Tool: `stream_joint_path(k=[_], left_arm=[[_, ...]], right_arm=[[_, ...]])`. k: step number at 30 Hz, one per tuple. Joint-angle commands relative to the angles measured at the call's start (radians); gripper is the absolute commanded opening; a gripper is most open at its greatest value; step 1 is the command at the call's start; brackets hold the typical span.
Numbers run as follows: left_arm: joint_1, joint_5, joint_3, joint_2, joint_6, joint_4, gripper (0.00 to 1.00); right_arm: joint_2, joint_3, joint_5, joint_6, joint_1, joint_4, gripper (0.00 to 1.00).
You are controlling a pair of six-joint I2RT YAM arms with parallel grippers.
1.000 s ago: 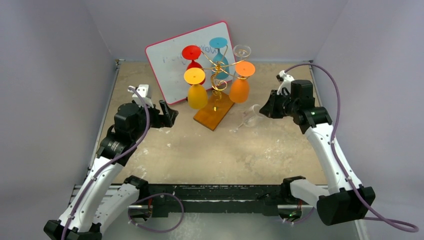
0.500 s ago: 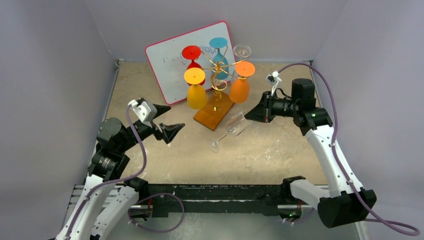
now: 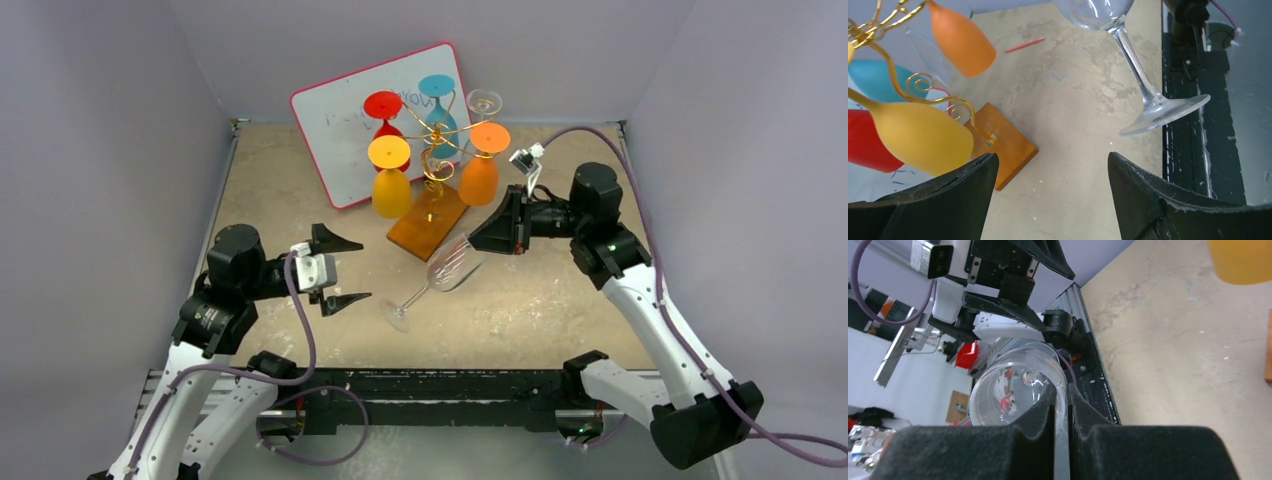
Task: Place the wine glass upside down on the wine glass rack
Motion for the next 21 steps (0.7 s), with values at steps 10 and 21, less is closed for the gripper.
stream_joint_path(k=[10,21], left_arm=[[-0.001,0.197,0.135,0.037,0.440,-0.416,0.78],[-0.002,0.248,0.156,0.044,0.460,-0.411,0.71]], right_arm=[[0.097,0.102,0.050,0.122,0.090,0.187,0.00],[0.159,0.153,0.091,0.113,0.149,0.194,0.00]])
